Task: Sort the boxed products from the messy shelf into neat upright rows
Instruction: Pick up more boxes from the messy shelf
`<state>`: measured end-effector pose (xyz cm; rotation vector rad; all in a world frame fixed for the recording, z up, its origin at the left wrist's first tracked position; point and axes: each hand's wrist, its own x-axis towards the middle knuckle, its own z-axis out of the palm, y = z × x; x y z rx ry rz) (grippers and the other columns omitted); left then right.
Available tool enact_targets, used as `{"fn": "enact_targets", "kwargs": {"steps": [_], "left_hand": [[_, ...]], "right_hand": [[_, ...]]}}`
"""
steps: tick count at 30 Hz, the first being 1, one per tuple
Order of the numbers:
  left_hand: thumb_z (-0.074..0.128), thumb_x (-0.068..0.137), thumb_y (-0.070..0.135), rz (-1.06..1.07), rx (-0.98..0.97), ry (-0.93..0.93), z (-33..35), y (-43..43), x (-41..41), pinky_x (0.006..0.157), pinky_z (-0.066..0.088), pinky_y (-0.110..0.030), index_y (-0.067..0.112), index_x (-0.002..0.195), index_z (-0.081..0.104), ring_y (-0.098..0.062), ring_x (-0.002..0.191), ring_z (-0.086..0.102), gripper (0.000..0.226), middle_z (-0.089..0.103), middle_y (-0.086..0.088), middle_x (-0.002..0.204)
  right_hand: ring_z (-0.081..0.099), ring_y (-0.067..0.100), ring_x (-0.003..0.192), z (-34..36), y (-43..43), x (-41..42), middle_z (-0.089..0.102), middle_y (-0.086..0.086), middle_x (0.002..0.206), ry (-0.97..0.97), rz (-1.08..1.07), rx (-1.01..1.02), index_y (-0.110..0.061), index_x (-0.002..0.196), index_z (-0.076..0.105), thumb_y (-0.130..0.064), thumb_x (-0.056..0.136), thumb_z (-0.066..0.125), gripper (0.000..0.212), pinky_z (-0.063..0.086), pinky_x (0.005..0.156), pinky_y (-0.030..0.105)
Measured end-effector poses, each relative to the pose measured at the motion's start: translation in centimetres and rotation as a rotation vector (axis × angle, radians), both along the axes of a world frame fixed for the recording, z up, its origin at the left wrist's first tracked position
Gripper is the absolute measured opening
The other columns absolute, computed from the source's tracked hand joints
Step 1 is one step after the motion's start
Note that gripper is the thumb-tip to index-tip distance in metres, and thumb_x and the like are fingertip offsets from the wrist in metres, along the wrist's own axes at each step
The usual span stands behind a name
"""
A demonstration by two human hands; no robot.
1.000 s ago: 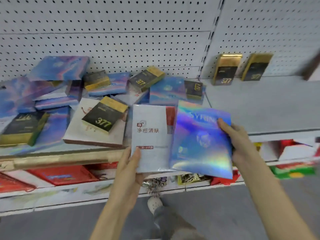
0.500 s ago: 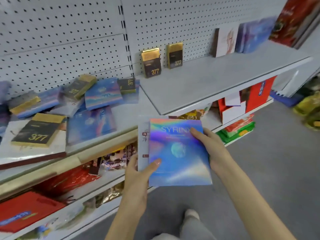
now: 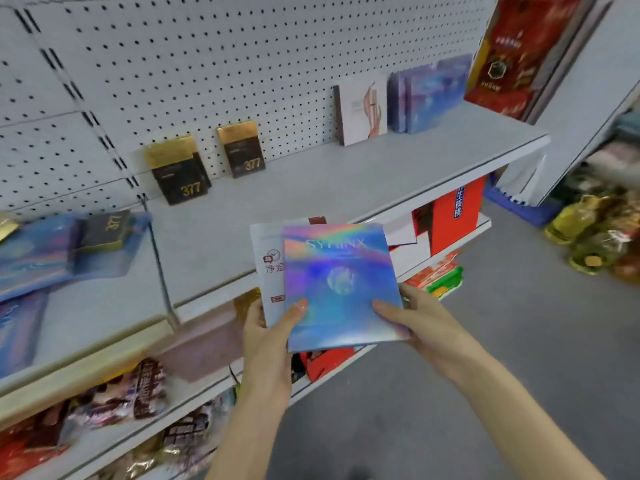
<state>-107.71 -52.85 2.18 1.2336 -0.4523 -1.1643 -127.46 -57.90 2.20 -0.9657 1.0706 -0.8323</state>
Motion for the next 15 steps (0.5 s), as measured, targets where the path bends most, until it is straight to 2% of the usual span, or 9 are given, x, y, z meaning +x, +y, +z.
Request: {"fn": "enact_targets", "kwargs": {"steps": [3, 6, 9, 13, 15], "left_hand": [[0.072, 0.072, 0.024, 0.018, -0.037, 0.021, 0.8, -3.0, -3.9, 0.08, 0.057, -0.037, 0.015, 0.12, 0.061, -0.022, 0.098, 0.07, 0.049, 0.073, -0.005, 0.109], [0.059, 0.091, 0.031, 0.06, -0.059, 0.045, 1.2, -6.5, -5.4, 0.069, 0.058, -0.029, 0.017, 0.121, 0.061, -0.019, 0.097, 0.071, 0.033, 0.073, -0.002, 0.11], [0.051, 0.097, 0.031, 0.153, -0.055, 0.059, 1.2, -11.2, -5.5, 0.08, 0.056, -0.035, 0.019, 0.124, 0.06, -0.018, 0.1, 0.07, 0.03, 0.072, -0.003, 0.113], [0.05, 0.099, 0.031, 0.213, -0.067, 0.019, 0.1, -19.0, -5.0, 0.065, 0.057, -0.025, 0.02, 0.121, 0.059, -0.014, 0.094, 0.071, 0.027, 0.074, 0.001, 0.108], [0.051, 0.099, 0.031, 0.237, -0.068, -0.021, -0.8, -23.3, -4.5, 0.072, 0.056, -0.025, 0.02, 0.123, 0.059, -0.013, 0.098, 0.07, 0.027, 0.073, 0.002, 0.11]], "right_hand": [[0.072, 0.022, 0.092, 0.7, -4.7, -3.8, 0.074, 0.009, 0.107, -0.031, 0.002, -0.009, -0.006, 0.117, 0.063, -0.014, 0.064, 0.084, 0.057, 0.057, 0.07, 0.027], [0.073, 0.022, 0.087, 0.8, -9.1, -6.3, 0.075, 0.01, 0.104, -0.084, -0.003, -0.028, -0.008, 0.112, 0.065, -0.014, 0.068, 0.079, 0.046, 0.056, 0.063, 0.025], [0.073, 0.018, 0.083, 0.8, -15.1, -7.1, 0.075, 0.007, 0.1, -0.111, -0.008, -0.017, -0.008, 0.111, 0.065, -0.011, 0.075, 0.072, 0.037, 0.058, 0.064, 0.025], [0.069, 0.019, 0.083, 1.1, -24.8, -5.9, 0.072, 0.007, 0.101, -0.088, 0.062, -0.023, -0.004, 0.117, 0.061, 0.001, 0.089, 0.059, 0.028, 0.057, 0.069, 0.027], [0.07, 0.018, 0.083, 0.8, -29.8, -5.4, 0.072, 0.007, 0.101, -0.096, 0.08, -0.026, -0.004, 0.115, 0.061, 0.002, 0.089, 0.058, 0.027, 0.059, 0.067, 0.026]]}}
